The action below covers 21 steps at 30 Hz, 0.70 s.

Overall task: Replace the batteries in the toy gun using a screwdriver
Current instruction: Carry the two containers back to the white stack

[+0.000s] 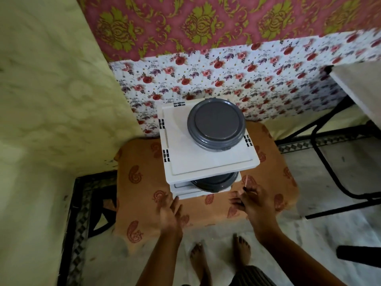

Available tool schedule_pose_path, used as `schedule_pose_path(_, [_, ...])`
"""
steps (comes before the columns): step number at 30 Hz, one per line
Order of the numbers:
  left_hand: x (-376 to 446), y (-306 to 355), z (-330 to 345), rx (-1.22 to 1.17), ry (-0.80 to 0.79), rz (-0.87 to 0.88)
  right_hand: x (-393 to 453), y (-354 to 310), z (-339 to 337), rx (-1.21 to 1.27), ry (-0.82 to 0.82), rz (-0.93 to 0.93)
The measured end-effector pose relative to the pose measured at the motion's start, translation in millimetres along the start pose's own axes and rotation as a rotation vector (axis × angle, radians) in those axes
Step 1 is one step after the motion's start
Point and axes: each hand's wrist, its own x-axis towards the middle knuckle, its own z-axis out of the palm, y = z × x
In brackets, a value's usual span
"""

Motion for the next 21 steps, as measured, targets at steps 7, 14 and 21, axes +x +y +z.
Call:
schedule_pose_path(7, [7.8,38.5,-4.6,0.887,-0.069,0.830,12.4,-46.5,48.6,-0.546,-0.128,-0.331])
schedule_pose_path(14, [17.9,64.3,17.0,1.363,-0.244,0.940,44.2,-74.5,133.9,-0.748,-0.286,-0.461])
schedule_pose_path(21, [21.4,57.1,17.0,1.388,-0.250,0.931,80.7,-80.9,175.9,-1.080,-0.258,-0.539])
